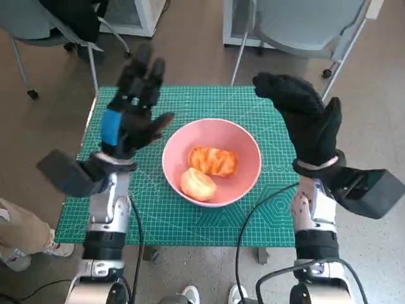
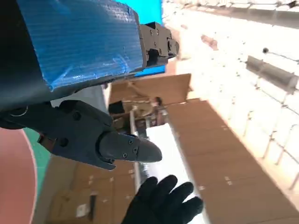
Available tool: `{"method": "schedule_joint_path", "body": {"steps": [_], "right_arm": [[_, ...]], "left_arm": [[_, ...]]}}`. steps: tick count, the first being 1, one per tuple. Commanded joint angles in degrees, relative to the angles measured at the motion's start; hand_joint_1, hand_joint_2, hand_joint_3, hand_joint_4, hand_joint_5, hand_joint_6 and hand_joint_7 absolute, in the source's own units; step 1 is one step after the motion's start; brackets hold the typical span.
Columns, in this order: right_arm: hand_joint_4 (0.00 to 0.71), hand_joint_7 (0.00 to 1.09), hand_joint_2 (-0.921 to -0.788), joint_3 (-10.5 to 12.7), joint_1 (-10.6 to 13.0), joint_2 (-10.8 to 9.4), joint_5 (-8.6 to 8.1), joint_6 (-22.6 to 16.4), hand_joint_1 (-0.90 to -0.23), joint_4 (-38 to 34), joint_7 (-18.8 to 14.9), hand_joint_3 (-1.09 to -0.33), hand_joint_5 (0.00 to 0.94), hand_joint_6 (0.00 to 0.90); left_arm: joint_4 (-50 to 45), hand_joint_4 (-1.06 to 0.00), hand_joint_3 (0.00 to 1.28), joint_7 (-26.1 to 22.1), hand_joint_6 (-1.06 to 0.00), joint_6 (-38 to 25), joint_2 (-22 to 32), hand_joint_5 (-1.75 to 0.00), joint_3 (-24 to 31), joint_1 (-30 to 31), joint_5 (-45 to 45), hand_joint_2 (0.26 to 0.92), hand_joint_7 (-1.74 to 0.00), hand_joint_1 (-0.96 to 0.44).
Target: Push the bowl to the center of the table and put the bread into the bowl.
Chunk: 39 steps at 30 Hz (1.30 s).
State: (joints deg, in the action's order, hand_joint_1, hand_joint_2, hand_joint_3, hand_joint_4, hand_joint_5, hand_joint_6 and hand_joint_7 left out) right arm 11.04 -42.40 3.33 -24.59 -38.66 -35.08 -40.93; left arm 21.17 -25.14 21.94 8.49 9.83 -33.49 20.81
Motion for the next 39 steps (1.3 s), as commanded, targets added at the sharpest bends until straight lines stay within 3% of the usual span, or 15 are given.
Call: {"method": "schedule_joint_path", "body": {"steps": [1,11,39], "right_arm": [[0.058,0.26,-0.921,-0.4,-0.7,-0.5,0.01,-0.9,-0.669,-0.4,-0.8,-0.866,0.000,-0.001],[0.056,0.25,-0.921,-0.6,-2.4,-0.5,0.38,-3.7,-0.667,-3.3,-1.8,-0.875,0.000,-0.001],[0.060,0.26,-0.921,-0.9,-4.9,1.0,2.21,-5.6,-0.659,-4.5,-0.3,-0.898,0.001,-0.001]], "left_arm": [[-1.6,0.00,0.24,-0.3,-0.14,2.9,-0.7,0.00,0.4,1.1,-0.1,0.921,-0.02,-0.60],[-0.3,0.00,0.28,1.1,-0.17,6.3,-1.5,0.00,-0.1,1.3,-2.0,0.921,-0.04,-0.58],[-3.3,0.00,0.29,0.4,-0.16,2.6,0.3,0.00,0.7,1.0,-0.4,0.921,-0.06,-0.55]]}}
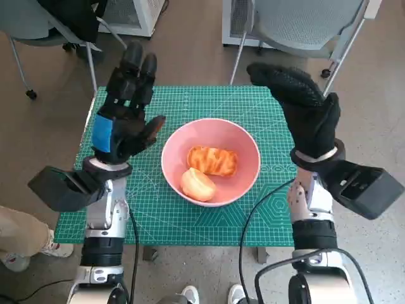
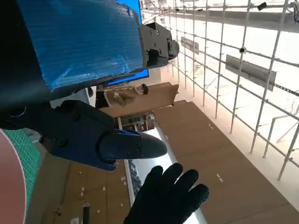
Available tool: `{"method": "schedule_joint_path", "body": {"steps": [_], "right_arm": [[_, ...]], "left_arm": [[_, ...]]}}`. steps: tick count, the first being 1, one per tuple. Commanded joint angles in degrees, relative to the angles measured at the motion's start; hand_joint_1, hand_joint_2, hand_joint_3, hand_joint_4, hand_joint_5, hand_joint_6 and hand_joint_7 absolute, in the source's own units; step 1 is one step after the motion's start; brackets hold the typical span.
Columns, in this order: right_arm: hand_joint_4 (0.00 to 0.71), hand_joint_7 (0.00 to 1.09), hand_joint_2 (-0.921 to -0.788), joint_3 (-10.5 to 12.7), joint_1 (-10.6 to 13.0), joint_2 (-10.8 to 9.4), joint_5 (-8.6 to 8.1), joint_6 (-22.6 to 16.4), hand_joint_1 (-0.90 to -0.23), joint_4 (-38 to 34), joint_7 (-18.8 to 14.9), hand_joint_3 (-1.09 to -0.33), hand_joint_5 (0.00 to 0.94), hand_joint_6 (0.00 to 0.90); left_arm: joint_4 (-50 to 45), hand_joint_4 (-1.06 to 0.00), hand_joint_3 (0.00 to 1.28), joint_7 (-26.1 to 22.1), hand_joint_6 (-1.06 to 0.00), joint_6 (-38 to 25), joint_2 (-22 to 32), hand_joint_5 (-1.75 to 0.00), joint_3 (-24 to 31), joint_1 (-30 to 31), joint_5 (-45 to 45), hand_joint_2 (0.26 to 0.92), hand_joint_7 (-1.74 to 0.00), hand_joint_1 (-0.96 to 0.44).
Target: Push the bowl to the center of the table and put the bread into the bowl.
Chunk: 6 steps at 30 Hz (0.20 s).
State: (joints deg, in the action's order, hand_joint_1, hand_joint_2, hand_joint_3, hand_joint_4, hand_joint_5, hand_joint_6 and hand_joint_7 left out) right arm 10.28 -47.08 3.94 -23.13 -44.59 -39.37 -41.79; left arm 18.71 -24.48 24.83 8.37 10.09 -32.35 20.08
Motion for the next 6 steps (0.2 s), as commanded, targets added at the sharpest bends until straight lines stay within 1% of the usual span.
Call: {"method": "schedule_joint_path", "body": {"steps": [1,6], "right_arm": [[0.060,0.26,-0.921,-0.2,-0.3,0.4,0.81,0.3,-0.662,-0.3,0.7,-0.896,0.001,-0.001],[0.062,0.27,-0.921,-0.1,-0.5,0.7,1.24,0.5,-0.674,-0.4,1.1,-0.889,0.002,-0.001]], "left_arm": [[-0.8,0.00,0.29,-0.2,-0.16,-0.2,0.5,0.00,0.4,-0.2,0.3,0.921,-0.06,-0.55],[-0.2,0.00,0.29,-0.3,-0.16,0.0,0.7,0.00,0.5,-0.6,0.3,0.921,-0.07,-0.55]]}}
